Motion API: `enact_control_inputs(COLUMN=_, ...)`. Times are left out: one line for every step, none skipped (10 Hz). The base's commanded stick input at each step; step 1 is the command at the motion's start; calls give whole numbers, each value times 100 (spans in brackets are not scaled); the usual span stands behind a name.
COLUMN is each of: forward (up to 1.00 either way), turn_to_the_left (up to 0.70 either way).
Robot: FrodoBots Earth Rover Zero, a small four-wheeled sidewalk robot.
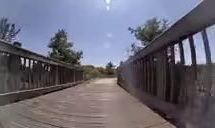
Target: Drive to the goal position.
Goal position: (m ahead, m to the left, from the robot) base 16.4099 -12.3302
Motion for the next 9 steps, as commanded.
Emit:
enact_control_inputs(forward=70, turn_to_the_left=0)
enact_control_inputs(forward=70, turn_to_the_left=0)
enact_control_inputs(forward=70, turn_to_the_left=0)
enact_control_inputs(forward=70, turn_to_the_left=0)
enact_control_inputs(forward=70, turn_to_the_left=0)
enact_control_inputs(forward=70, turn_to_the_left=0)
enact_control_inputs(forward=70, turn_to_the_left=0)
enact_control_inputs(forward=70, turn_to_the_left=0)
enact_control_inputs(forward=70, turn_to_the_left=0)
